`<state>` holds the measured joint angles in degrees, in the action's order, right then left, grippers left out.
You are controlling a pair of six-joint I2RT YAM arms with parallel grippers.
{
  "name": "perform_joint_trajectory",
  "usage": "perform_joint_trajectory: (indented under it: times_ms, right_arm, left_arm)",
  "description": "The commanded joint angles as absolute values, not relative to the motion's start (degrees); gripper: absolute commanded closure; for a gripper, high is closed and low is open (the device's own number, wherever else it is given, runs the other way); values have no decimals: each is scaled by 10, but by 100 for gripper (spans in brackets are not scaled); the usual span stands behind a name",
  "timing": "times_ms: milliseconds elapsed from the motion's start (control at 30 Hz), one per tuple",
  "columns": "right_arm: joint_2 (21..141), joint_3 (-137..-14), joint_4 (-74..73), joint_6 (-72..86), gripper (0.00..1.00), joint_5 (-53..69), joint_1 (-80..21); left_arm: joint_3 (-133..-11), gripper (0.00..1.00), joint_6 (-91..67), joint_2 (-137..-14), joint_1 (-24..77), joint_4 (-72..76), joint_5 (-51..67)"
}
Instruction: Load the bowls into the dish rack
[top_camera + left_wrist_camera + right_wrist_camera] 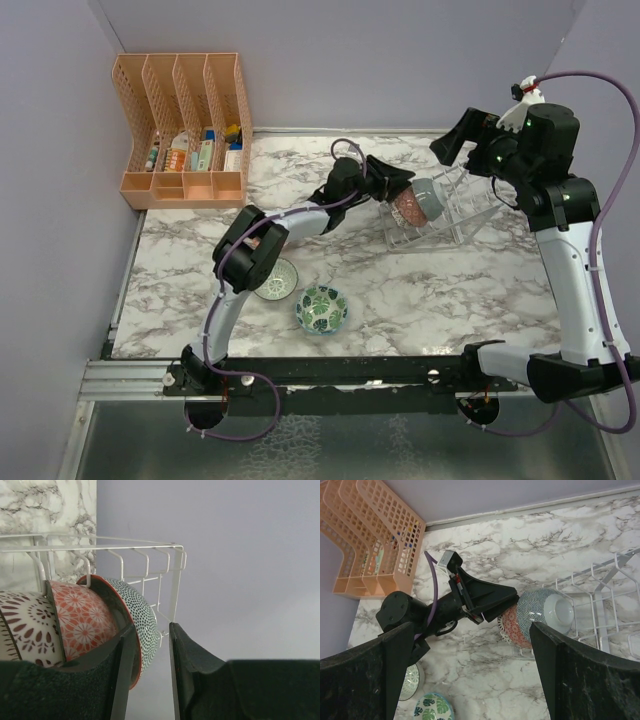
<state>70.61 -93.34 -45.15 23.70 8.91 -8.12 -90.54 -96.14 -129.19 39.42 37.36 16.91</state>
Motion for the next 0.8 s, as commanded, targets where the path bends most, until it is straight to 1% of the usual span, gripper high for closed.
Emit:
perform_joint_trajectory:
  times_ms: [0,267,400,500,600,700,767]
  right_arm:
    - [692,-929,-437,235,0,106,-77]
    - [688,-926,-435,237,1,115,-77]
    - [686,-925,-434,238,0,118,-77]
    - [685,-925,-435,236,0,120,-77]
    - [686,-928,-440,233,1,128,-77]
    - [683,-926,-442,232,0,129,-77]
    - [680,-924,-443,231,0,130,-77]
  left_arm:
    - [-900,64,-935,-1233,385,367,183]
    - [-869,51,-867,-1172,360,307,181]
    - [-837,48,-854,-1144,345,296,189]
    - [-799,45,-819,-1101,331,272,180]
    - [-779,39,-756,-1053,308,213,170]
    - [-753,29,-657,-999,285,100,143]
    - [-752,23,-584,-961,276,23,104]
